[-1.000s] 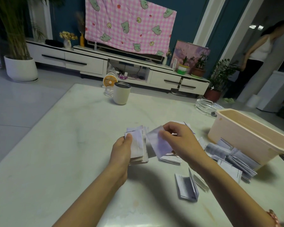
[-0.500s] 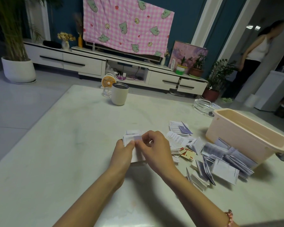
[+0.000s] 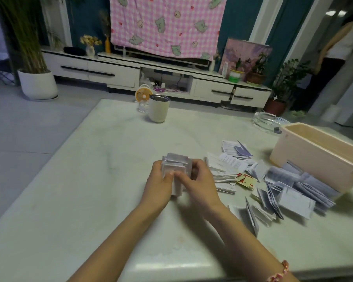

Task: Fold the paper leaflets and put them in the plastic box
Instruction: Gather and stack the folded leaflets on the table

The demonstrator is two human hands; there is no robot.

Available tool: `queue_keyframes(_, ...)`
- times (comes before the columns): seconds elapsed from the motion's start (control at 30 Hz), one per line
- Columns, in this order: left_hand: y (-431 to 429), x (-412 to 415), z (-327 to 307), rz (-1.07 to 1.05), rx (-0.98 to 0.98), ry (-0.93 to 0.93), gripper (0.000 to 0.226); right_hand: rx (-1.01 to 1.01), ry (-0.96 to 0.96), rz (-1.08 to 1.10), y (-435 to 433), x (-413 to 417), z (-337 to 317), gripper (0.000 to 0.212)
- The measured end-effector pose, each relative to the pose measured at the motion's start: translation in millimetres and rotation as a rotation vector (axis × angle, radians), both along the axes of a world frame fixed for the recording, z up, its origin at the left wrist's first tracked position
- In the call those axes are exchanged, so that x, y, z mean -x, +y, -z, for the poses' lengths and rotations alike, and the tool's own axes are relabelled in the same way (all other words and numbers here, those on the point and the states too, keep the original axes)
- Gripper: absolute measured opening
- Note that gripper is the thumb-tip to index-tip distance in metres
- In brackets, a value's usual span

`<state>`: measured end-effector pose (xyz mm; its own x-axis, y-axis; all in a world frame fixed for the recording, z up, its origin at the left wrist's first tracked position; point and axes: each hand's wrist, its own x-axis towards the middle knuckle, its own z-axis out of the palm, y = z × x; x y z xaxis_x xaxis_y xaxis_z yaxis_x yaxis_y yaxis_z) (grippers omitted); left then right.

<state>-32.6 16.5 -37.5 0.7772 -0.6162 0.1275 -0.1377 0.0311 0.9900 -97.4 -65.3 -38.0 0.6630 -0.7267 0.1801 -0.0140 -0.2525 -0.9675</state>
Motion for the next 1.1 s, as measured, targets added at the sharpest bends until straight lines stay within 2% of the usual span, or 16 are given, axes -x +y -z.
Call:
queue_keyframes(0.1,0,3,0,0.034,0.026,0.034,0.021,0.135,-0.001,0.025,-2,2,6,0.023)
queue_keyframes(0.2,1,0,-1,0.075,0.031,0.016,0.016,0.132,-0.035,0.005,-6,5,9,0.025)
queue_keyframes(0.3,0,-4,5,0.094,-0.026,-0.09,0.015,0.076,-0.049,-0.04,-8,10,14,0.028)
queue_keyframes(0.4,1,-4,11,0.063,-0.112,-0.224,0.02,0.109,0.016,-0.074,-5,14,23,0.025)
queue_keyframes(0.53,1,-3,11,0.017,-0.11,-0.229,0.018,0.184,0.037,-0.011,-5,14,24,0.016)
queue_keyframes(0.63,-3,1,7,0.056,-0.083,-0.155,0.017,0.123,-0.014,0.002,-4,15,21,0.008)
queue_keyframes(0.73,-7,6,1,0.093,-0.084,-0.019,0.015,0.056,-0.067,0.023,-2,22,18,0.017)
queue_keyframes(0.83,-9,6,-4,0.179,-0.078,0.063,0.018,0.073,-0.024,0.088,3,34,11,0.021)
queue_keyframes(0.9,-10,12,-7,0.271,-0.037,0.103,0.016,0.149,0.06,0.114,7,48,1,0.014)
queue_keyframes(0.97,-14,21,-9,0.318,0.025,0.221,0.016,0.331,0.258,0.084,6,66,-19,0.015)
queue_keyframes(1.03,-20,25,-12,0.274,0.062,0.311,0.016,0.462,0.38,0.056,-6,81,-45,0.019)
queue_keyframes(1.1,-24,21,-12,0.169,0.089,0.392,0.017,0.468,0.353,0.118,-28,88,-66,0.015)
